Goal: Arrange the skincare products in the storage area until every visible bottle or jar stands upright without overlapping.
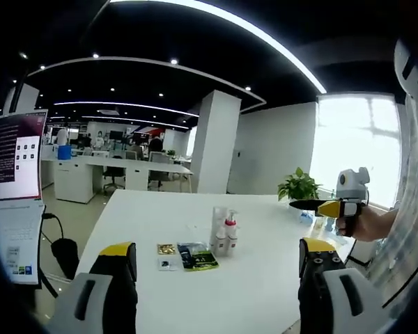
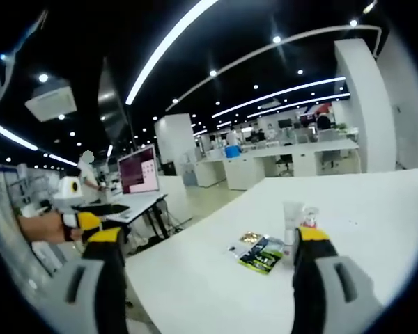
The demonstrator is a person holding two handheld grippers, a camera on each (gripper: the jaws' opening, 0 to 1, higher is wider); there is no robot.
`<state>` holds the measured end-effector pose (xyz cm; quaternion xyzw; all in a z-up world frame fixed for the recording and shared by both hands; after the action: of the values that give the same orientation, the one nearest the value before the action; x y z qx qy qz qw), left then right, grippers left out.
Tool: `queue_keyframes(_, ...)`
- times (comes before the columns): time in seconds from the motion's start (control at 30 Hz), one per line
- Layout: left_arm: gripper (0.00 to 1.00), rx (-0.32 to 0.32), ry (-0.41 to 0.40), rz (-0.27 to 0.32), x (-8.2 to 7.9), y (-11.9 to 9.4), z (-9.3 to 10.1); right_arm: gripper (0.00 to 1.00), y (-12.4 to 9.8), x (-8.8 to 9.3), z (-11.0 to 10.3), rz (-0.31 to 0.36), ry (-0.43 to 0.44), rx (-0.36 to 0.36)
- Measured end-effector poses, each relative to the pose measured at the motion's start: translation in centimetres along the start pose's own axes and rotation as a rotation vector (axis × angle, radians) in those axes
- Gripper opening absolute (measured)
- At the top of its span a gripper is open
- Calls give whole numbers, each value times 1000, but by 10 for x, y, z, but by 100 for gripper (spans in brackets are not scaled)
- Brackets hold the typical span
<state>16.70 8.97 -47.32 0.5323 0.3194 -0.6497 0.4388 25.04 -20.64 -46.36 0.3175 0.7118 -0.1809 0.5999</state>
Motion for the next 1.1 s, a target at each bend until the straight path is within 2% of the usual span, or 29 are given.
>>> queue_keyframes(0.3, 100, 4, 14, 12, -3, 3, -3, 99, -1, 0, 1, 9, -8, 5)
queue_keyframes(0.73, 100, 42, 34, -20, -1, 20, -7, 99, -18, -1, 10, 36, 0, 84)
queue_keyframes(1.1, 100, 54, 52, 18, -2, 25, -7, 99, -25, -1, 13, 26, -22, 103)
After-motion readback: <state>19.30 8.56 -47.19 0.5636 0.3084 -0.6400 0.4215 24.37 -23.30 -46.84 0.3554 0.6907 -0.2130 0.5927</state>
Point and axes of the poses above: the point that each gripper's makers call its tool centre point, and the gripper's own axes: y roughly forward along the fingers, z roughly to its right, x roughly out of its underside, the point moved 8 cm from there along -y, roughly backward along the fingers, and after that the axes turned 13 degrees about z, right-handed, at the moved point
